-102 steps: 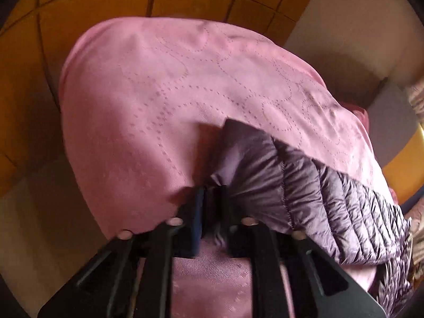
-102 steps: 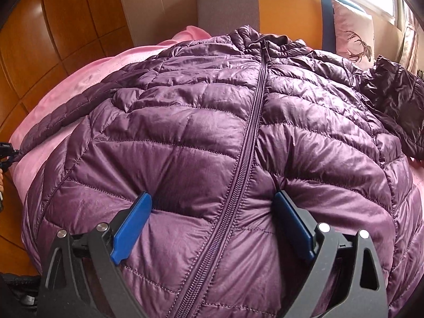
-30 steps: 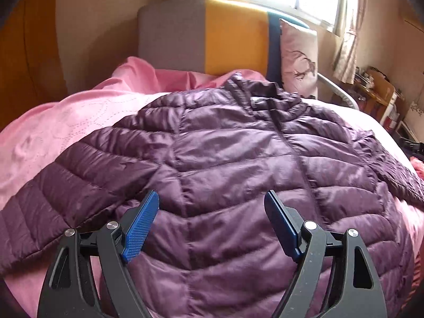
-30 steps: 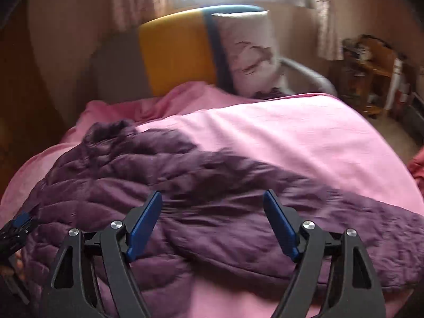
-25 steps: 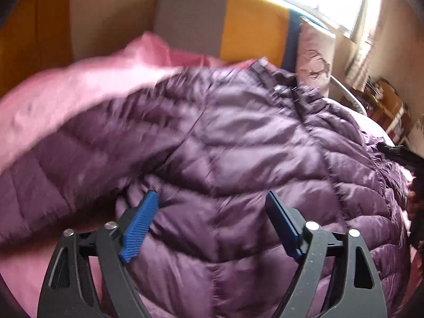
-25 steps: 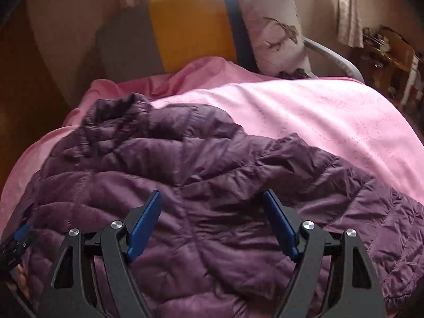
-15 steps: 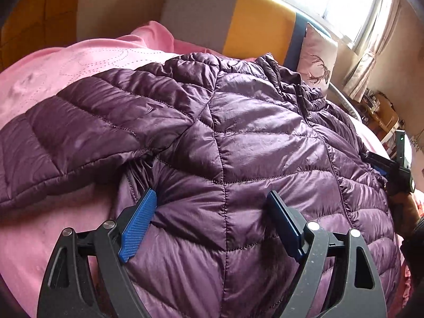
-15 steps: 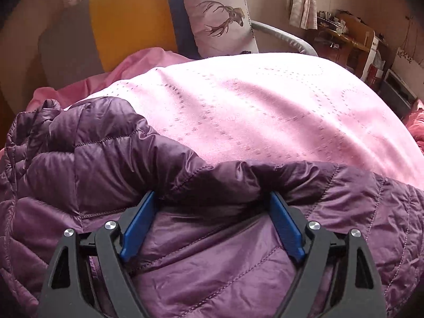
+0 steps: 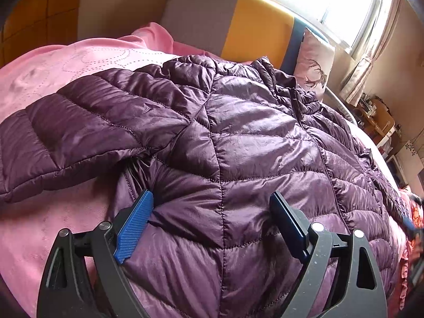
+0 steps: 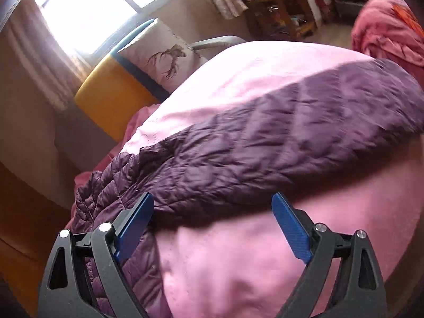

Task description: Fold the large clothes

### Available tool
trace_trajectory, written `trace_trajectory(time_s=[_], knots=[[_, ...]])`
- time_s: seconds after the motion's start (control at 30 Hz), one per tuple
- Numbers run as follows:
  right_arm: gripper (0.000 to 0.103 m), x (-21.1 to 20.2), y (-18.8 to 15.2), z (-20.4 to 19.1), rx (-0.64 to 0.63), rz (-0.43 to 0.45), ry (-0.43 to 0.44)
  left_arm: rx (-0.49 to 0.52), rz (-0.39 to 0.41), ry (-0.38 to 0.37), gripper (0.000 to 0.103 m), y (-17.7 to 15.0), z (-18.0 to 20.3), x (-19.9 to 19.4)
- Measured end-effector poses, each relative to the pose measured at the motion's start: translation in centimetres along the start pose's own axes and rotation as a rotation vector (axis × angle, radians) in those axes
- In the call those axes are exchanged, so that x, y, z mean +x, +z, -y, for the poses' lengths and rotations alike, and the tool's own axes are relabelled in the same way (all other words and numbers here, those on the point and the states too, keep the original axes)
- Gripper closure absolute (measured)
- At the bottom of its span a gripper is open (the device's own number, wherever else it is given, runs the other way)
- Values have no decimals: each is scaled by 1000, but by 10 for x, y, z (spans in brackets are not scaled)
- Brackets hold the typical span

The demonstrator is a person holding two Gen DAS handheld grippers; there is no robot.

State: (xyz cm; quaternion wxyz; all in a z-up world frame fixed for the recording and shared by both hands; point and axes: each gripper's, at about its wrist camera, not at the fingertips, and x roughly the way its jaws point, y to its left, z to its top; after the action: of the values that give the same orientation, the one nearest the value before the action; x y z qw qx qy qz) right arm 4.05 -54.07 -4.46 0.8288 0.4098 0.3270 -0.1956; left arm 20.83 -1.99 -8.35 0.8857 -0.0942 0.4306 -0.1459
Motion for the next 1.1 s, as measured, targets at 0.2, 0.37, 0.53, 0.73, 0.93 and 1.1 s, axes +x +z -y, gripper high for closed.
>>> trace_trajectory(time_s=[0.2, 0.37, 0.53, 0.73, 0.93, 1.1], knots=[[40, -40, 27, 101, 321, 102, -84, -3, 0, -20, 11, -1, -1, -1], [74, -48, 60, 143, 480, 136, -119, -4, 0, -27, 10, 0, -1, -1], [93, -51, 81, 96, 296, 165, -177, 15, -7, -4, 10, -1, 2, 1], [93, -44, 80, -41, -94, 164, -46, 43, -19, 14, 5, -1, 8, 3], [93, 4, 25, -177, -391, 34, 103, 27, -13, -10, 4, -2, 4, 2], [95, 52, -46, -258, -557, -105, 178, 18, -11, -24, 4, -1, 2, 1]])
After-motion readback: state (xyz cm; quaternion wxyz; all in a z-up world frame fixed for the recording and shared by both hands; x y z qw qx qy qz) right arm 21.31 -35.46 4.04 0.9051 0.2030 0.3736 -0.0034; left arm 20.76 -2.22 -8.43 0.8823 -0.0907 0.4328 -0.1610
